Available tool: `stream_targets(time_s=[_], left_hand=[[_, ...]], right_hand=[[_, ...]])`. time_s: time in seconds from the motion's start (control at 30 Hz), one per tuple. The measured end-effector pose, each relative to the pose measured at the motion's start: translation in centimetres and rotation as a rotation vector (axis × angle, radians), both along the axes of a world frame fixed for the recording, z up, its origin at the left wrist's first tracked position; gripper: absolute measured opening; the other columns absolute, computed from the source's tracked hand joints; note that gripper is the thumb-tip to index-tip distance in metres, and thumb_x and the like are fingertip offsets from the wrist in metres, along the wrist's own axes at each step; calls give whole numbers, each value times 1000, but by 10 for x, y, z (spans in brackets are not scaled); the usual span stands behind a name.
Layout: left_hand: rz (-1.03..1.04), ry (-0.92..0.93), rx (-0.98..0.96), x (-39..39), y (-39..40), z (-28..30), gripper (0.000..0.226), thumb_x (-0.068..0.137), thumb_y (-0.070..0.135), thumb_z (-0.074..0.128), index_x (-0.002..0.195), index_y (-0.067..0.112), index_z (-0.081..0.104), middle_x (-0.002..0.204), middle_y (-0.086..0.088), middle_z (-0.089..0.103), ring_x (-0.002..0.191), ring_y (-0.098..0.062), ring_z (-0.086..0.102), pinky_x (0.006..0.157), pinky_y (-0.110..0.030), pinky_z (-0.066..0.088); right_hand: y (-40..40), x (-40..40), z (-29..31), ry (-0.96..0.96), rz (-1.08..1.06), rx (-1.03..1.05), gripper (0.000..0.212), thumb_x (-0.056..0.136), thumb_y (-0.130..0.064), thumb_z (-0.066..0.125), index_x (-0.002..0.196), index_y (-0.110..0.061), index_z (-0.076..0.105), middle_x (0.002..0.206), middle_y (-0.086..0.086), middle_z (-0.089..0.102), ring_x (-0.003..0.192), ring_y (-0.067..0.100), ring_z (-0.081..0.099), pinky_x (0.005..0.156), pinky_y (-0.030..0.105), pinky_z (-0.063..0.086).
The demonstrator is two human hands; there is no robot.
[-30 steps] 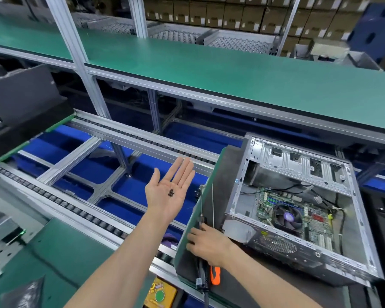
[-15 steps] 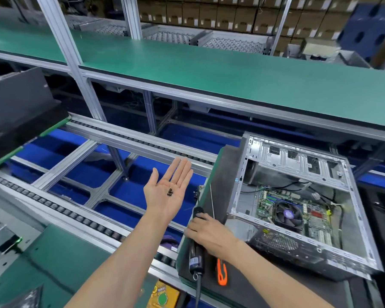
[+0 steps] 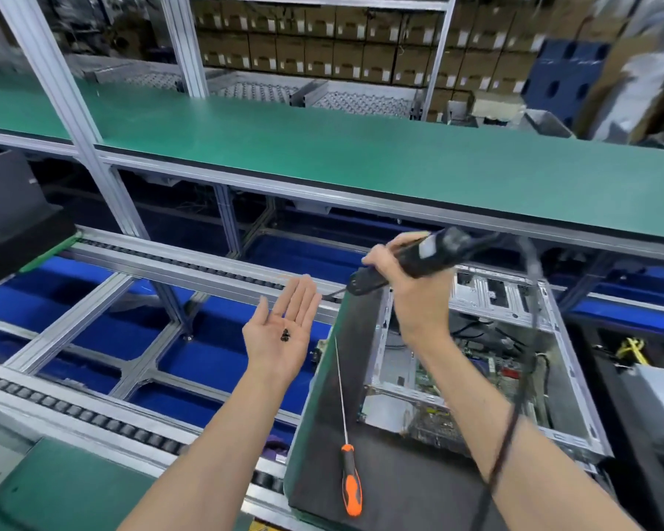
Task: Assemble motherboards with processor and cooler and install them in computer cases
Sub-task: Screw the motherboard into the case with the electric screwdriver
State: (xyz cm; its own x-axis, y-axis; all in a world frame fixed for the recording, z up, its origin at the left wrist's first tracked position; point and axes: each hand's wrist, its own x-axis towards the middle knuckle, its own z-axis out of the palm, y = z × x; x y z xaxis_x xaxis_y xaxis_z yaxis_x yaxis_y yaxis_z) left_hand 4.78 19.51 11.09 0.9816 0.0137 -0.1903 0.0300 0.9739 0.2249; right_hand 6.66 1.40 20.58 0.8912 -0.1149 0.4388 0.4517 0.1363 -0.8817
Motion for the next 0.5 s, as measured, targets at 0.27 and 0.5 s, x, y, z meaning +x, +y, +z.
stream_targets(time_s=[0.27, 0.5], left_hand=[[-185, 70, 30, 23, -90, 6, 62, 109, 39, 30, 119, -10, 67, 133, -26, 61, 120, -37, 63, 103, -46, 47], [-361, 113, 43, 34, -187, 14, 50, 96, 12, 30, 135, -8, 51, 138, -24, 57, 134, -35, 51, 110, -45, 39]], right_hand=[[-89, 14, 56, 6, -151, 264, 46, 87, -42, 71, 108, -8, 50, 74, 12, 58, 53, 24, 52, 53, 33, 49], [-152, 2, 77, -15, -188, 314, 68, 95, -49, 50, 137, 4, 46, 86, 28, 52, 68, 33, 45, 60, 44, 41]])
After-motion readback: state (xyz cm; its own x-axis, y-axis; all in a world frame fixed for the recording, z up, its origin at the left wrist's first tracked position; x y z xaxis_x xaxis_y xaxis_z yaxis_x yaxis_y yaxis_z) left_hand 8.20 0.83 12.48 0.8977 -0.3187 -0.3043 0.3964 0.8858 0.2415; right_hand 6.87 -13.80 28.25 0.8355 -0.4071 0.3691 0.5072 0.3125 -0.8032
